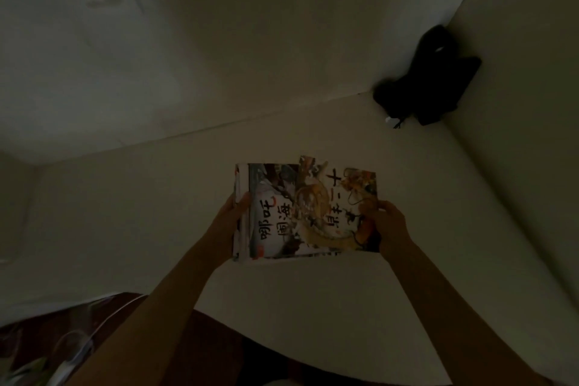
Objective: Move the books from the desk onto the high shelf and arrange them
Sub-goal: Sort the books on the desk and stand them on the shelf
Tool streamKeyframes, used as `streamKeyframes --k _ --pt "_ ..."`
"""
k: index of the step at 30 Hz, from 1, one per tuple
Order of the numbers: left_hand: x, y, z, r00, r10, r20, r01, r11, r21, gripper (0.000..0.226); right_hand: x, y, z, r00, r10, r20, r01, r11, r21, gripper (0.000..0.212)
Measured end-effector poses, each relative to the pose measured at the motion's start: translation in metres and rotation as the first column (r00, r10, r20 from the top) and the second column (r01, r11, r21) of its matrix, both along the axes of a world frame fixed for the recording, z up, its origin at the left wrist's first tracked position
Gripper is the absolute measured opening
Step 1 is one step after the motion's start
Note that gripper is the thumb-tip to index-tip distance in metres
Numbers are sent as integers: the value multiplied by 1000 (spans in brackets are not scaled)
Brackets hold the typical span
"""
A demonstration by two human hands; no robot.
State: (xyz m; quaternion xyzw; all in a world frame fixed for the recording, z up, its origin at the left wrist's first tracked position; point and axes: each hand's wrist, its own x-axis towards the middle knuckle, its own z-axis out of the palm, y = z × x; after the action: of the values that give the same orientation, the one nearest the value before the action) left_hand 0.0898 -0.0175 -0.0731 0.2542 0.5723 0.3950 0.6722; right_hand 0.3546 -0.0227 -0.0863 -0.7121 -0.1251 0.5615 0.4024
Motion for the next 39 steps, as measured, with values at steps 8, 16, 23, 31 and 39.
streamKeyframes --k 8,16,23,31,39 --pt "-6 2 0 996 -74 -49 75 997 22 26 -16 1 10 943 317 103 -325 944 65 33" --pt "-18 4 1 994 -65 -87 68 997 38 31 9 2 7 690 553 467 -624 781 -4 30" --pt "-34 12 -6 910 -374 -181 382 924 13 61 16 11 -5 354 684 637 -799 575 -173 38" --pt "1 64 -16 367 -767 -526 825 530 -197 48 -17 17 -25 -9 682 731 -907 303 -294 35" --pt "-2 48 -51 398 -246 -884 471 882 -34 49 -30 22 -34 -106 681 725 -894 254 -369 33"
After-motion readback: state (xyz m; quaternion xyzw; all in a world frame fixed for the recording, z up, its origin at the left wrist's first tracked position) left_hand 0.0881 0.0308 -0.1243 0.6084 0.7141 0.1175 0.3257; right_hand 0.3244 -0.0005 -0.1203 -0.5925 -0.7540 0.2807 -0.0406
